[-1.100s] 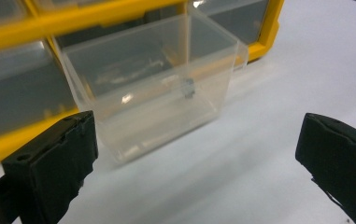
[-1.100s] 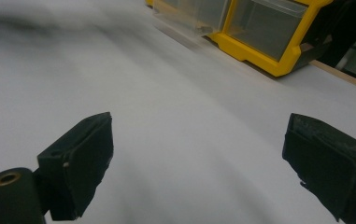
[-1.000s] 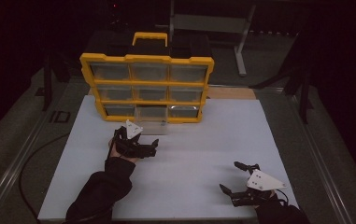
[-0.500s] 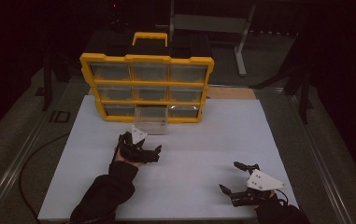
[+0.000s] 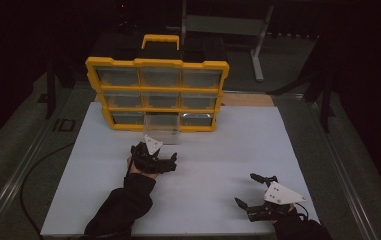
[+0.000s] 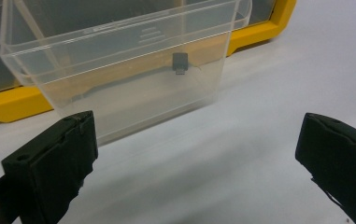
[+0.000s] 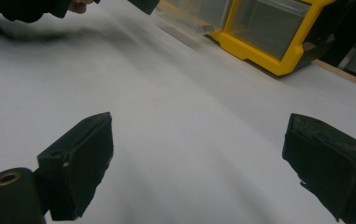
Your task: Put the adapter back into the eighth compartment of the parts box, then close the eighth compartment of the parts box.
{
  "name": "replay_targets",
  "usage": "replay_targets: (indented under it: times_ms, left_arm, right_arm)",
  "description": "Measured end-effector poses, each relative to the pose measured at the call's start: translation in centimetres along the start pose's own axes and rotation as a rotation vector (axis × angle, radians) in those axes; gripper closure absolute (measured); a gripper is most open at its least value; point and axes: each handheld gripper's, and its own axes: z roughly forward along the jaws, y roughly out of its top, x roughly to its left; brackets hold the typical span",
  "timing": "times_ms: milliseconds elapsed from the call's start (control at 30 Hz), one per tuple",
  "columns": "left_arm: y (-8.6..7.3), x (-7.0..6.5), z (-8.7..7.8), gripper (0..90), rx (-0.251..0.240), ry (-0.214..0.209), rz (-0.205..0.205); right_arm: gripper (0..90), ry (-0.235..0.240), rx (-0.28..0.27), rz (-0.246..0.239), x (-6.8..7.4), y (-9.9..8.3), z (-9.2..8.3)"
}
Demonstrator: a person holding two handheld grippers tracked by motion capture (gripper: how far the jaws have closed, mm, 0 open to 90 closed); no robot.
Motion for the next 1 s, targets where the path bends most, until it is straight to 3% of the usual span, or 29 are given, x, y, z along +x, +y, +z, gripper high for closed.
replay_targets:
  times_ms: [133,433,1000]
  left_arm:
    - [0.09,-0.50,0.47,0.0,0.014,0.025,0.003]
    - [0.38,-0.89,0.78,0.0,0.009,0.075,-0.033]
    - [0.44,-0.79,0.80,0.0,0.018,0.061,-0.048]
  right_arm:
    - [8.9,0.000,0.002,-0.002,0.00,0.00,0.03]
    - [8.9,-0.001,0.005,-0.002,0.01,-0.02,0.01]
    - [9.0,0.002,0.010,-0.005,0.01,-0.03,0.13]
